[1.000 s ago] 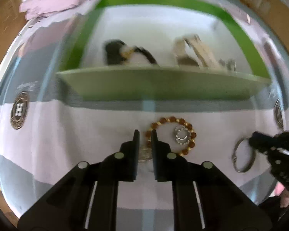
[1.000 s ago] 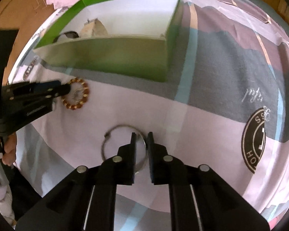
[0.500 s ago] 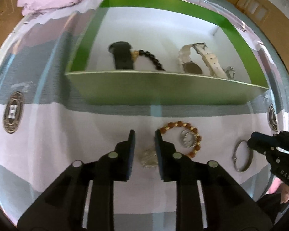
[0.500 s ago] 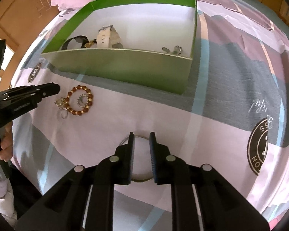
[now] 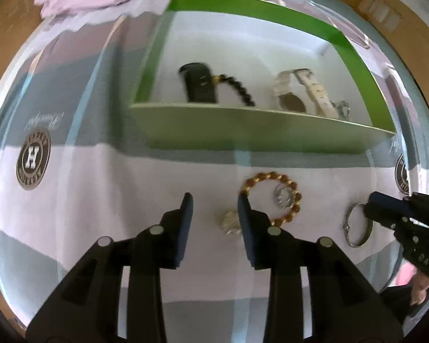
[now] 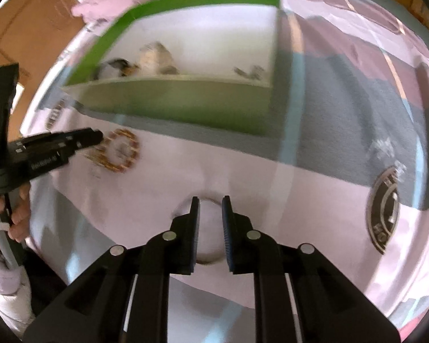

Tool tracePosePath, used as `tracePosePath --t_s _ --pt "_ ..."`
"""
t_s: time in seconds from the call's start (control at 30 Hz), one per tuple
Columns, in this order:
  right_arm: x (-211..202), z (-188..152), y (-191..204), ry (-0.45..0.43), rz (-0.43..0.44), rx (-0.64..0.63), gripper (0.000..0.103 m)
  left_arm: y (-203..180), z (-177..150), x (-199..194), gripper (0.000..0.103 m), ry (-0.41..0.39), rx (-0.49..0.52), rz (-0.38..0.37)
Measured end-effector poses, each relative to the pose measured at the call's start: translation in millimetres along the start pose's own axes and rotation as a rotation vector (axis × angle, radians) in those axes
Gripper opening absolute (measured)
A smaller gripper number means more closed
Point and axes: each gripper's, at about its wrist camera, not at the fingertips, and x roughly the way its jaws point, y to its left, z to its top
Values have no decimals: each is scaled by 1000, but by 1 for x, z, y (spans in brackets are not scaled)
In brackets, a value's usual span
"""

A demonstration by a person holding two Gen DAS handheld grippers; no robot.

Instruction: Organize jewelry

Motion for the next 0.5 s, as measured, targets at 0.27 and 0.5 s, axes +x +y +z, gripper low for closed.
tracePosePath --t_s 0.27,0.5 --pt "13 24 76 -57 99 -124 15 3 -8 15 45 55 -19 -38" --pt "59 39 104 0 51 -161 15 31 -4 12 49 52 -105 -26"
